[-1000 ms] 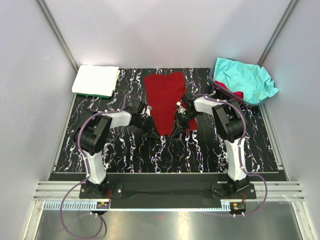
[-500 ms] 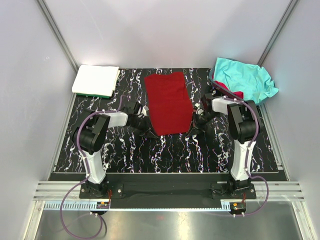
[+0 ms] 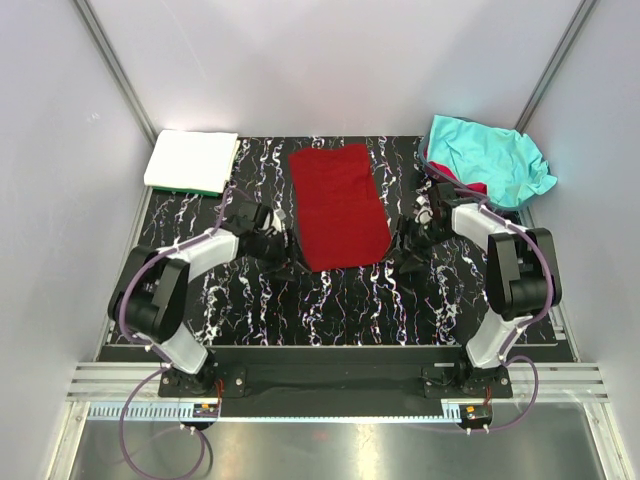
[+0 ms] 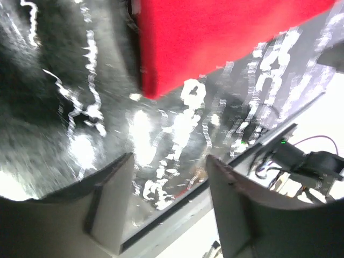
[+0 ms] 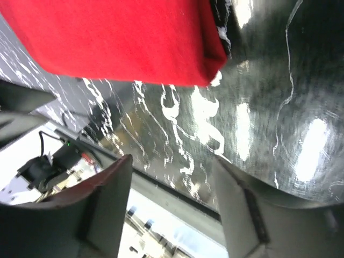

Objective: Fold and stack the t-shirts
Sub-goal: Fold the tshirt

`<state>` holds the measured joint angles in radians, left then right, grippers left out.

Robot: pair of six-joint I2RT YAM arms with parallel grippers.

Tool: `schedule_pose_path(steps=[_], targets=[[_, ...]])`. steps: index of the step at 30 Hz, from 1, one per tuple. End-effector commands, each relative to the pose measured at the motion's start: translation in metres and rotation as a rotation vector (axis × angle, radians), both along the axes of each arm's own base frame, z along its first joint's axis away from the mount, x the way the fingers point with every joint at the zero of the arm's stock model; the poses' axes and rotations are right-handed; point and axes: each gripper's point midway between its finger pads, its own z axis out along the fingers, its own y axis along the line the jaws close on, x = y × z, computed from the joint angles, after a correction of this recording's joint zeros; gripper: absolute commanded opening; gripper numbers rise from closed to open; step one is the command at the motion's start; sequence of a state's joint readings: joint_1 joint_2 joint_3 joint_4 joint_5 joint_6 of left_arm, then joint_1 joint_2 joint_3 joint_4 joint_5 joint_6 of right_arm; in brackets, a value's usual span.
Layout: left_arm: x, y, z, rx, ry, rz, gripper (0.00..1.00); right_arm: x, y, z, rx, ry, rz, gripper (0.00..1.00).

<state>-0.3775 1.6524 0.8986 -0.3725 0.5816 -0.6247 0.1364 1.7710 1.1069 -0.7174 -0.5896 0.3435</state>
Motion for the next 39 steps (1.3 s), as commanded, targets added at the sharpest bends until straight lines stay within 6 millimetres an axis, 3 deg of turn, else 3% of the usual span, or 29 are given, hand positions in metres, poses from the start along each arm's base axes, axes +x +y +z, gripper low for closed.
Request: schedule_pose_path(steps=[1,6,14,20,30,39], targets=[[0.011,0.002,0.015,-0.015,-0.063,0.046,0.68,0.024,0.005,-0.003,0.009,-0.093,-0.08,0.71],[0.031,-0.005,0.004,-0.117,0.007,0.183,0.71,0.041,0.011,-0.016,0.047,-0.1,-0.164,0.71],[0.048,-0.003,-0.011,-0.082,0.081,0.338,0.67,0.051,-0.005,-0.038,-0.032,-0.07,-0.243,0.63],[0.037,0.0,-0.026,-0.002,0.153,0.401,0.62,0.047,-0.012,-0.044,-0.066,-0.052,-0.252,0.6],[0.02,0.004,-0.053,0.074,0.261,0.449,0.61,0.049,-0.014,-0.049,-0.079,-0.043,-0.276,0.6],[0.022,0.011,-0.062,0.092,0.28,0.485,0.53,0.053,-0.018,-0.052,-0.108,-0.047,-0.286,0.58]])
